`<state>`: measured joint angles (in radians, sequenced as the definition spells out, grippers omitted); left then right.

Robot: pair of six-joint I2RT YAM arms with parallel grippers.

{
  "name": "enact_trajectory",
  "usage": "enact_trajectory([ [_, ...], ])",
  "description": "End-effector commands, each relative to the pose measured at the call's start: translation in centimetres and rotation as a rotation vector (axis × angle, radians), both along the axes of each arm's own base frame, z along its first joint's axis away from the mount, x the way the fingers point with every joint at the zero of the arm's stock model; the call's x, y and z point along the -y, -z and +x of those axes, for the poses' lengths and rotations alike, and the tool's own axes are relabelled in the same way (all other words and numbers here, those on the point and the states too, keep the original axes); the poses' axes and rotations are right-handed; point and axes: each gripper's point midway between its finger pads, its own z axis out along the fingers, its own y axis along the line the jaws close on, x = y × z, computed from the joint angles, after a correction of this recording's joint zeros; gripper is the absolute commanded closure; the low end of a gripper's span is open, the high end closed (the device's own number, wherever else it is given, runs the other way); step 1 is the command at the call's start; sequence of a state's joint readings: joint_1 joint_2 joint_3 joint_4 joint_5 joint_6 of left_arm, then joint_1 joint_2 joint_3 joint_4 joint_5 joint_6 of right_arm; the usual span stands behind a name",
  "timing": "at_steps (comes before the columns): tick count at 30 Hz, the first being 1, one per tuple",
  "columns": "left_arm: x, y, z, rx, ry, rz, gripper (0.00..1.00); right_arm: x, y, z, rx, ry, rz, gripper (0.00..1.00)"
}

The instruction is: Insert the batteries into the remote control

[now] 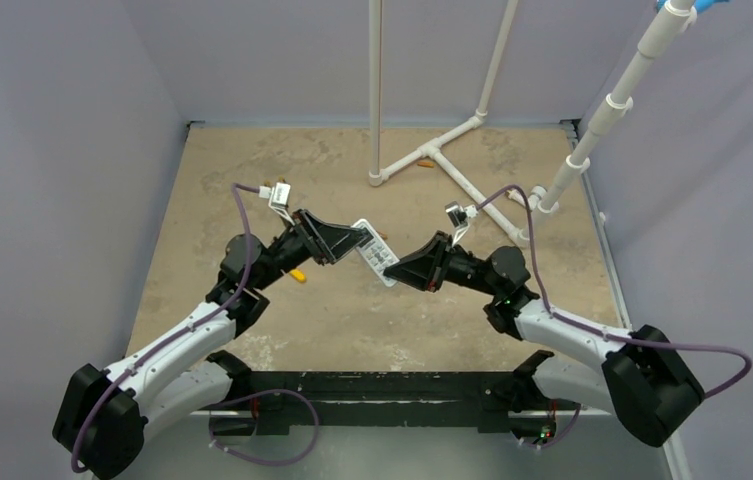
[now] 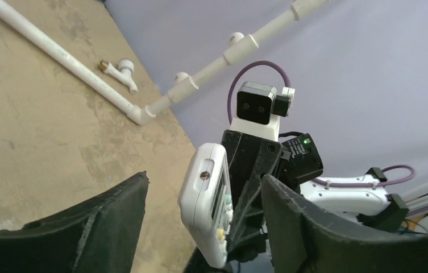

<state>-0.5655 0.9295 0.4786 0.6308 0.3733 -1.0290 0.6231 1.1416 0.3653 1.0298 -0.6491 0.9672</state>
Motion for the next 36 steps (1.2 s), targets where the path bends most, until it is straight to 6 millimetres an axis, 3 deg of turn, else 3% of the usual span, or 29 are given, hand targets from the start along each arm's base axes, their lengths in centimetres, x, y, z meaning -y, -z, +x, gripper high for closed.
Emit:
enact_trajectory([
  [1,-0.3,-1.8,0.5,0.004,-0.033,0.01,0.16,0.9,0.2,2.2,0.118,0.159,-0.147,1.0],
  [3,-0.5,-1.7,0.6,-0.022,-0.049,0.037,0.1,2.2,1.8,3.8,0.152,0.282,-0.257,1.0],
  [7,-0.9,-1.2,1.2,-0.115,-0.088,0.118,0.08,4.6,3.9,6.2,0.236,0.516,-0.416,1.0],
  [14,-1.1,0.8,1.9,-0.332,-0.12,0.248,0.08,3.4,4.6,5.9,0.6,0.729,-0.861,1.0],
  [24,-0.7,1.3,1.8,-0.376,-0.105,0.238,0.11,1.5,4.3,4.0,0.932,0.691,-0.913,1.0],
  [36,0.3,1.9,1.7,-0.4,-0.049,0.232,0.16,1.6,3.0,3.6,1.021,0.775,-0.985,1.0],
])
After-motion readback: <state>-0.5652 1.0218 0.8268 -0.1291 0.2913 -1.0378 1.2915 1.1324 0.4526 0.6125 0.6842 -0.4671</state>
